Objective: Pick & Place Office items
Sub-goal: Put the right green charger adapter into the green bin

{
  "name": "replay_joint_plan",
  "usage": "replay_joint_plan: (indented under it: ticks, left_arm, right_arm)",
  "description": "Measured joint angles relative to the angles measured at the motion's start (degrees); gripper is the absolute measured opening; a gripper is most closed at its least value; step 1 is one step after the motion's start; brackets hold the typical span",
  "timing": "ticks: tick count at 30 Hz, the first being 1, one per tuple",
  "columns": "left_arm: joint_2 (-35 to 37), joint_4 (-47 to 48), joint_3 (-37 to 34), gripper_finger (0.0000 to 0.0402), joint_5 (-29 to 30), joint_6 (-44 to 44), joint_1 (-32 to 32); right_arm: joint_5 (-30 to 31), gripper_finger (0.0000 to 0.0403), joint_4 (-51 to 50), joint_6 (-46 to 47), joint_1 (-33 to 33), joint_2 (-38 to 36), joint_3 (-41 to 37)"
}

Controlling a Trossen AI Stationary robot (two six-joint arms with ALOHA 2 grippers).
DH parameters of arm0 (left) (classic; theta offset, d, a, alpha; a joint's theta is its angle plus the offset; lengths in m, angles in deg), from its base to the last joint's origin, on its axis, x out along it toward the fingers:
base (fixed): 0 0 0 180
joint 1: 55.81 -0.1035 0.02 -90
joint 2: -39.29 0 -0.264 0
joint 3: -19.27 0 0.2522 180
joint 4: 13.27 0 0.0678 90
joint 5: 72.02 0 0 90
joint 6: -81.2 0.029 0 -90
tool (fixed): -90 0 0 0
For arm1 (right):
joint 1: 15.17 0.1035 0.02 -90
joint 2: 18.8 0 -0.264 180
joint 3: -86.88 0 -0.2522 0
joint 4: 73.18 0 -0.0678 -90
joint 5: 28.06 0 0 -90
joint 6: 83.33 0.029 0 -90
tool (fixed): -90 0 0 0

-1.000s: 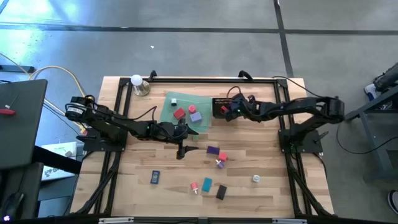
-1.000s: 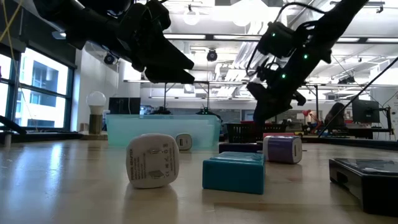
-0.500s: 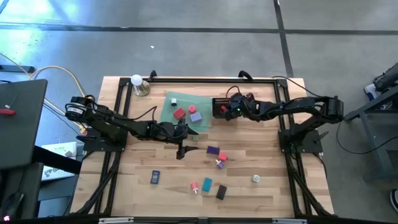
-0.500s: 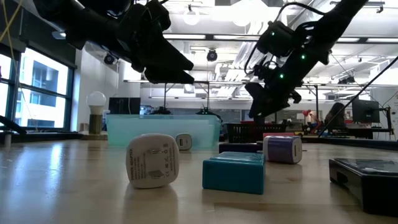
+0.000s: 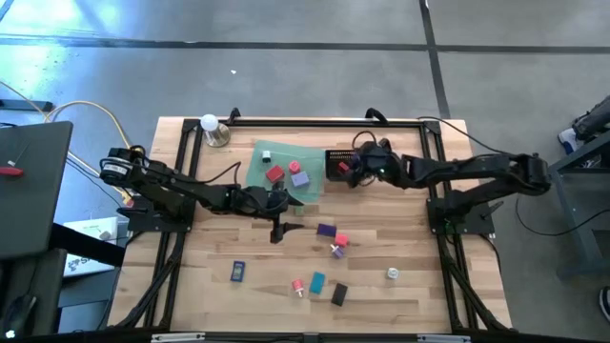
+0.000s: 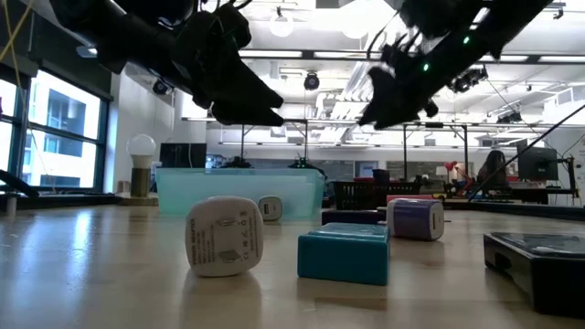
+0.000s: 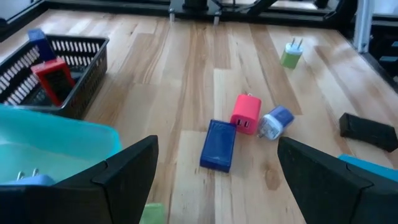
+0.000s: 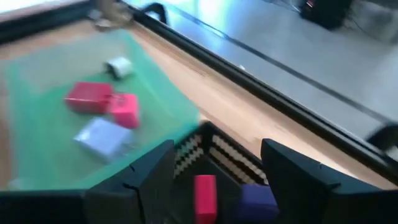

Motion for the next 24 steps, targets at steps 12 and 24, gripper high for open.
replay_joint_plan:
  ticks: [12,24]
  left_arm:
    - [0.0,3.0,0.0,0.0323,0.1,0.0,-1.5]
    - [0.0,3.4,0.0,0.0323,0.0,-0.4,-1.5]
  right_arm:
    - [-19.4,0.0228,-5.8,-0.7,12.7,-5.0,0.0]
    - [-38.8,0.0228,-17.3,8.0,23.4,-3.2,0.0]
